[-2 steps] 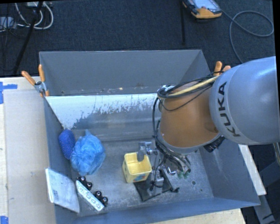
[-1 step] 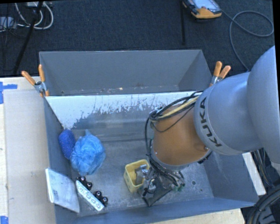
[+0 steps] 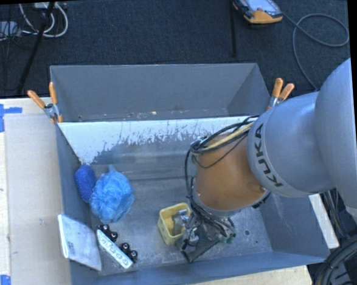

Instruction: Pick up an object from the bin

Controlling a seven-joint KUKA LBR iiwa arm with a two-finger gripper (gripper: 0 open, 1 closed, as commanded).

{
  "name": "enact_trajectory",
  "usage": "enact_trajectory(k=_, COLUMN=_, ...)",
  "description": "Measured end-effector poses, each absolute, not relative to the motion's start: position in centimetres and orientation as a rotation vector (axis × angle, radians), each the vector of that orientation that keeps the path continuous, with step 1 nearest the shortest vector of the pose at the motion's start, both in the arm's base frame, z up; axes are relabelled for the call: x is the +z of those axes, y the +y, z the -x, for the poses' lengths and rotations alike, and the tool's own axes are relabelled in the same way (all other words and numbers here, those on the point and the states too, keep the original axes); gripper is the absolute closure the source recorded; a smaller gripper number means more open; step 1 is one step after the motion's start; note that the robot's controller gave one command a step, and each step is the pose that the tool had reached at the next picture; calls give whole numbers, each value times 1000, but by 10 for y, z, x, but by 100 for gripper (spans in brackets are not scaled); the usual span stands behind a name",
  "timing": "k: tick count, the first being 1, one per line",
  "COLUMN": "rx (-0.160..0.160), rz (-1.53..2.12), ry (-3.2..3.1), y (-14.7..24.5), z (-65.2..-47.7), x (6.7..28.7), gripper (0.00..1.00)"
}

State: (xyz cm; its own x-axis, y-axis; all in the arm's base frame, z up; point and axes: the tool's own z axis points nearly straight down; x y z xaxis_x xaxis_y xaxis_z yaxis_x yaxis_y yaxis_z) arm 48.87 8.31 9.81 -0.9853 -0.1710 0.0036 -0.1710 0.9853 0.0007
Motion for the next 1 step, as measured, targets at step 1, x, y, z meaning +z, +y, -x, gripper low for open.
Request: enact_trajectory(k=1, rx=1, rz=-276, ry=-3122, y=92, z=-524, x=78, gripper=100)
